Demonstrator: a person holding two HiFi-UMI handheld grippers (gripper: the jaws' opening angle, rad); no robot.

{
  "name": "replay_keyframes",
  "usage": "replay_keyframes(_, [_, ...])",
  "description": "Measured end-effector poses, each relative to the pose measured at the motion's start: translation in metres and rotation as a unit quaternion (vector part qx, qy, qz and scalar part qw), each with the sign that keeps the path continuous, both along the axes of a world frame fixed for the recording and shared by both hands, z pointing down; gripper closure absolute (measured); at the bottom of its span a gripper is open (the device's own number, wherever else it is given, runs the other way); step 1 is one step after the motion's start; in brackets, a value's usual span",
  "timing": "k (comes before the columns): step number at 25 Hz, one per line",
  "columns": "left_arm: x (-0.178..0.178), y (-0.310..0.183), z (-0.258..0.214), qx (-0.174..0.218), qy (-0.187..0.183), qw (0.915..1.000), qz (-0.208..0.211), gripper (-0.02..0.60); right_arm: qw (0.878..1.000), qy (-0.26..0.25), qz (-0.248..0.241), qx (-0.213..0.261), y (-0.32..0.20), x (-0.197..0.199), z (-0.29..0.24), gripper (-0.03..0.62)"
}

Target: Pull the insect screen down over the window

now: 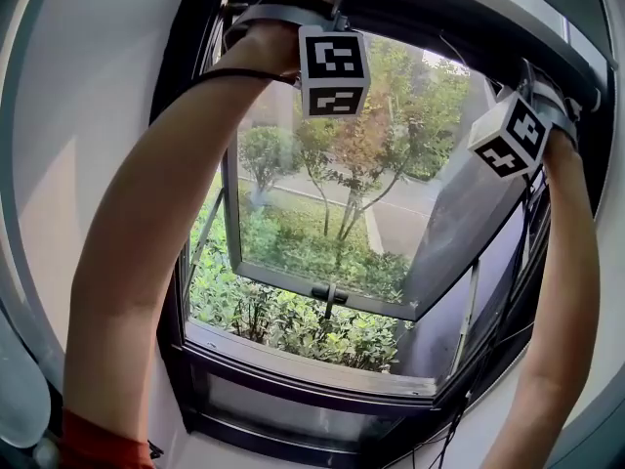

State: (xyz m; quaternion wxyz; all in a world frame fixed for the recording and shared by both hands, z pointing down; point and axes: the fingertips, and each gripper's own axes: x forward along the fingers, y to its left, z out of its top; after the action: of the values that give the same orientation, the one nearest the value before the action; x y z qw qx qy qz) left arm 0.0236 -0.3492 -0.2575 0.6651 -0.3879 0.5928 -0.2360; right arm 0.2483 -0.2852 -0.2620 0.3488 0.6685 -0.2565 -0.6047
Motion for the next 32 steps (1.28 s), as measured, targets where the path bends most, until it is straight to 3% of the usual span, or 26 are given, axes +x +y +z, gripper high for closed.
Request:
replay_keyframes(8, [0.001, 0.000, 0.000, -0.001, 0.009, 1.0000, 0.000, 0.311, 1.000, -0.004, -0.003, -0.009, 0.000, -0.001, 0.003, 0.393])
replay_keyframes(32, [0.000, 0.004, 0.049, -0.024, -0.019, 0.9994, 0.014, 0.311, 0.998, 0.016, -0.031, -0.042, 0.004, -0.003, 0.050, 0.393])
